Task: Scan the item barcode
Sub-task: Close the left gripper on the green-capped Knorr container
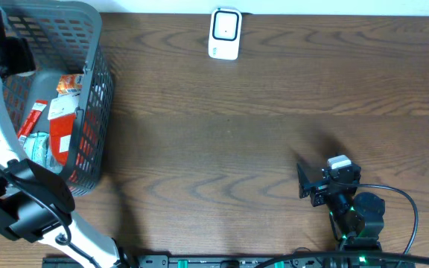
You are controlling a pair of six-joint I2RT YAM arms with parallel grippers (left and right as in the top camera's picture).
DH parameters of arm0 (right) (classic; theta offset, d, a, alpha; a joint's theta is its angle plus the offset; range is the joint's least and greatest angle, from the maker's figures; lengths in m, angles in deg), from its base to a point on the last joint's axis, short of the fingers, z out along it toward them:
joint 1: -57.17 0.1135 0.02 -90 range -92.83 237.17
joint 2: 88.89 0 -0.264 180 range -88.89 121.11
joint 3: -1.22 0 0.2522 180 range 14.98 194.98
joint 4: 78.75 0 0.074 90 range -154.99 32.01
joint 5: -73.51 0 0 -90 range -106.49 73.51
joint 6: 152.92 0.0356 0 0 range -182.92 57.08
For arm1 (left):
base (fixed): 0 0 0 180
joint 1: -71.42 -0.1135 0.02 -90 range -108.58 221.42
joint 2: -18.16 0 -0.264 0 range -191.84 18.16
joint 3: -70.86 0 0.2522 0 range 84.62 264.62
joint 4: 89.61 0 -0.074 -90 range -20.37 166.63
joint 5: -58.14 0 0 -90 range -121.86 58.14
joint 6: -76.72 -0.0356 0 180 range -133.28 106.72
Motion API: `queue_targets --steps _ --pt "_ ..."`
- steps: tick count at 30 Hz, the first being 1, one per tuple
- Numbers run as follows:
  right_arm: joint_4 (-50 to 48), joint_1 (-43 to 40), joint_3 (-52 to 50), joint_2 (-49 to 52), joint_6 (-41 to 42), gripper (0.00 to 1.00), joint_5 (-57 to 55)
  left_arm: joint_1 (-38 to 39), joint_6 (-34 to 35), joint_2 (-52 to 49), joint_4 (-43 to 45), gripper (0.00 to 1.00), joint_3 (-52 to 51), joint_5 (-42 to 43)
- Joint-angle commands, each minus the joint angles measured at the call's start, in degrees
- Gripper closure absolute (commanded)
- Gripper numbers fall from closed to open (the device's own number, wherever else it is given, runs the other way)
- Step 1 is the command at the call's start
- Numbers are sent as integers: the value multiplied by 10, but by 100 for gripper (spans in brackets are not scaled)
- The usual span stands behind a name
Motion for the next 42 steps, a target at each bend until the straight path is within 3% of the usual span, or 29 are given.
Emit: queue_targets --steps 1,42 --pt "3 4 -1 -2 9 1 3 0 8 25 2 72 -1 8" --pt "3 4 -1 -2 9 1 3 19 35 60 -10 72 -1 67"
